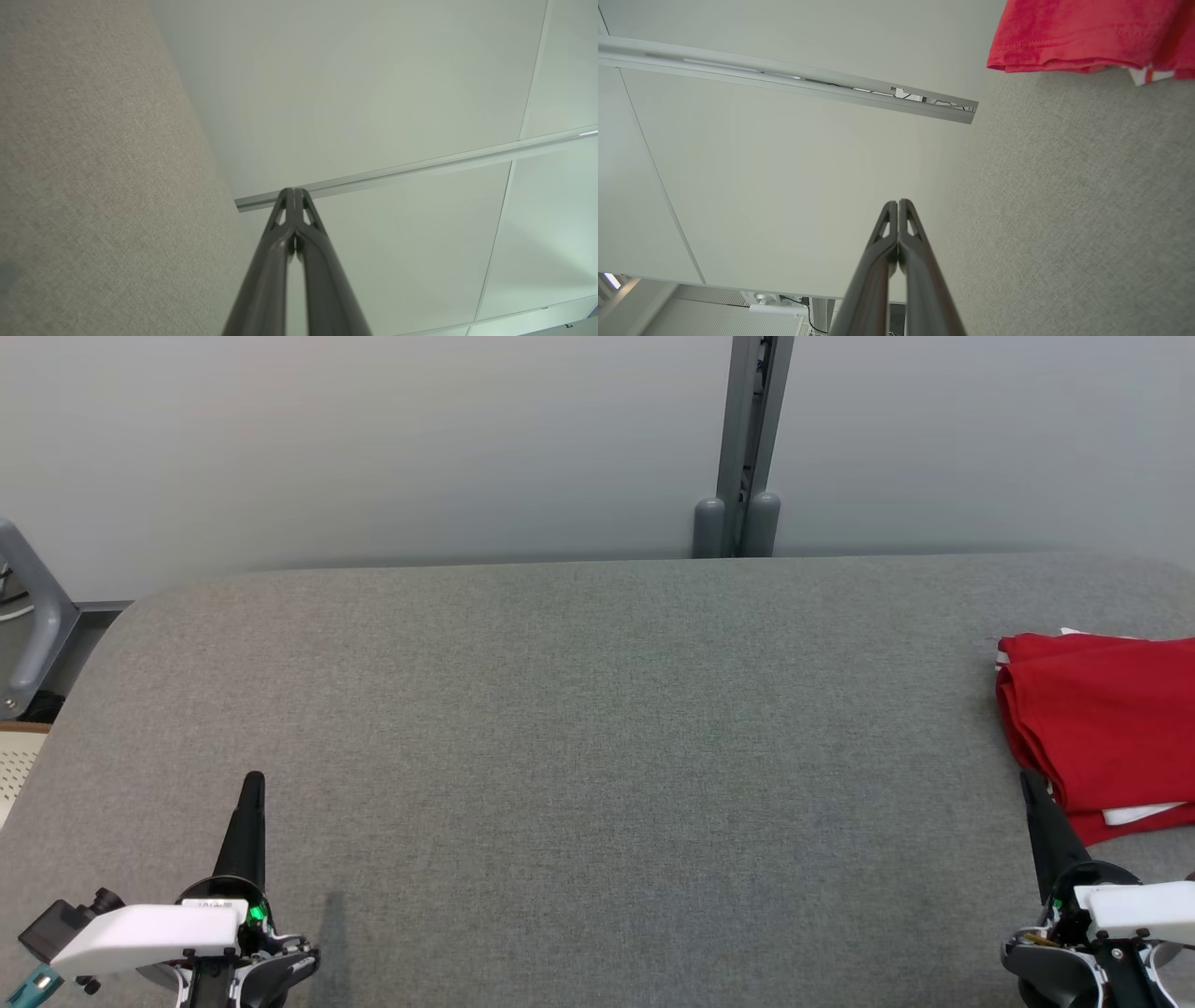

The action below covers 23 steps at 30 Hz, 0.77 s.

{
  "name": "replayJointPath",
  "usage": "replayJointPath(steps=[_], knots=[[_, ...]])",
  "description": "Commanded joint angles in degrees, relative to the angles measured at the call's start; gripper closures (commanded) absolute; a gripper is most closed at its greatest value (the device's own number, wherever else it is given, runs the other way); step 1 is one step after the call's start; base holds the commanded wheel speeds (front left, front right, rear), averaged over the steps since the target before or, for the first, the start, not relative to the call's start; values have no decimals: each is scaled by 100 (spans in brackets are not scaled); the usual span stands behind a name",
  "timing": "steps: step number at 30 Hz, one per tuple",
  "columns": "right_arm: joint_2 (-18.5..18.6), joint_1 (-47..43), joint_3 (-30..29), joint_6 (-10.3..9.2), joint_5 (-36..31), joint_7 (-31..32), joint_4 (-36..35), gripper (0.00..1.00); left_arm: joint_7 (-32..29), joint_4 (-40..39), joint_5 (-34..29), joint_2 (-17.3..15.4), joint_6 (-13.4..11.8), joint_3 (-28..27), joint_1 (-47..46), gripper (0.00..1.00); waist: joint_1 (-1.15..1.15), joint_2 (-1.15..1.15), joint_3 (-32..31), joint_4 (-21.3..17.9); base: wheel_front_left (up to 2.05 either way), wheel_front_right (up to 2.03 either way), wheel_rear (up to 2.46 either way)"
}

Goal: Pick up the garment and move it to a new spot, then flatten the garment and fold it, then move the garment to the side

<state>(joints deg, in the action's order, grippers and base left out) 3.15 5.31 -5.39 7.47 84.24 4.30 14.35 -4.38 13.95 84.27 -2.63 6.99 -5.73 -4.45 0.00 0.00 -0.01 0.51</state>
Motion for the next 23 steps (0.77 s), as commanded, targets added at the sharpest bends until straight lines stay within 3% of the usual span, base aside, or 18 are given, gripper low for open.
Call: replayJointPath(steps=[1, 23], knots=[[8, 72, -40, 4, 133, 50, -35, 100, -36, -12, 107, -36, 40, -38, -133, 100, 0, 0, 1, -3, 0, 0, 0], [-22, 115, -131, 4, 821, 247, -41, 100, -239, 17, 816, -39, 59, -100, -219, 100, 0, 0, 18, -51, 0, 0, 0]])
